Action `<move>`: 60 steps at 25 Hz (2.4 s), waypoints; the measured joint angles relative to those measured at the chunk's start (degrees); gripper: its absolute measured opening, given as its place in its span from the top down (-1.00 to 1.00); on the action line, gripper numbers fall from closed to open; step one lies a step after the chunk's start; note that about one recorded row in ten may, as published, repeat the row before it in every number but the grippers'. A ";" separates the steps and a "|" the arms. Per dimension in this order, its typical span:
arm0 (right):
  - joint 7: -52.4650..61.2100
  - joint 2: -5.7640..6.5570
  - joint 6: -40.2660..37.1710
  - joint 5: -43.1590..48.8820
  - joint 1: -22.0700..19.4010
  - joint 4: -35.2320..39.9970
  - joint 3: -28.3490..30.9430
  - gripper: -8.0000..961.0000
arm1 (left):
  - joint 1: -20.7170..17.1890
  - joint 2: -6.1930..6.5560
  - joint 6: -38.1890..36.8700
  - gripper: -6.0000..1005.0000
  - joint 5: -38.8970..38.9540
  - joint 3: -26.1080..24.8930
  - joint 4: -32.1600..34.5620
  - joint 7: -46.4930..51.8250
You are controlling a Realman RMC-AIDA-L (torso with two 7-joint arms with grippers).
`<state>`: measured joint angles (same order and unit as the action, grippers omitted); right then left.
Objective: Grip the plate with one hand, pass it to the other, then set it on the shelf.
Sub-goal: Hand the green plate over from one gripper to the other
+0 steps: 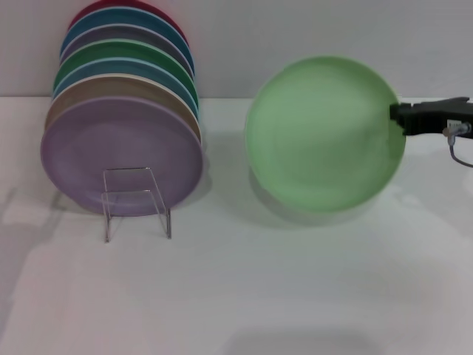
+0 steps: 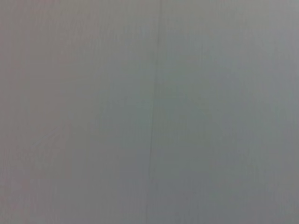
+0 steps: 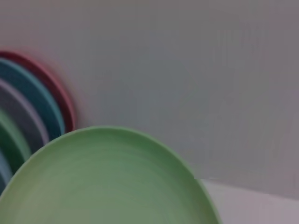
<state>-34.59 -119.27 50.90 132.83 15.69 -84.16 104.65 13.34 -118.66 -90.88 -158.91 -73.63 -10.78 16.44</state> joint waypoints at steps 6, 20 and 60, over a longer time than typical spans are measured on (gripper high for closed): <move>-6.60 0.00 -10.82 -7.76 -1.17 5.13 -3.46 0.95 | -0.87 0.04 -2.52 -0.60 -0.06 3.12 -0.17 0.54; -39.58 0.00 -47.65 -33.60 -8.61 11.04 -28.42 0.95 | -2.86 -0.09 -10.12 -0.60 -0.11 18.77 -0.52 3.93; -43.13 0.41 -94.98 -13.67 -9.78 12.32 -52.66 0.95 | -1.19 -0.16 -5.60 -0.60 0.36 24.86 -2.49 3.95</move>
<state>-77.72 -118.86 -44.08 119.16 5.92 -71.85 51.98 12.16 -118.82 -96.47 -158.55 -48.78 -13.27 20.39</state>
